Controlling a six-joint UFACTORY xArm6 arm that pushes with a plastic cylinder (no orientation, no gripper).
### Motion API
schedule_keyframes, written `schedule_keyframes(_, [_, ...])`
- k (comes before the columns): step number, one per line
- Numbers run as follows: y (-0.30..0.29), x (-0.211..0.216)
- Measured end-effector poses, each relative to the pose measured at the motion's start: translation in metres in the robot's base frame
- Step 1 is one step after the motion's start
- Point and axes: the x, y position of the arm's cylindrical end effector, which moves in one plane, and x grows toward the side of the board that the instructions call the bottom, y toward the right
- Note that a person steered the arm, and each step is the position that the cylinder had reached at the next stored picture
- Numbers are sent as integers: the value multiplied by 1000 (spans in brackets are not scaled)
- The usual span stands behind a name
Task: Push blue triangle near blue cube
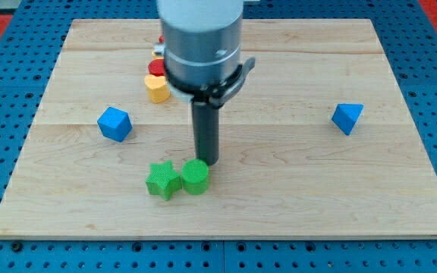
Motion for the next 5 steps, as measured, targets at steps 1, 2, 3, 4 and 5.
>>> schedule_keyframes(1, [2,-30])
schedule_keyframes(2, [95,-51])
schedule_keyframes(3, [173,-61])
schedule_keyframes(4, [195,-25])
schedule_keyframes(5, [252,-23])
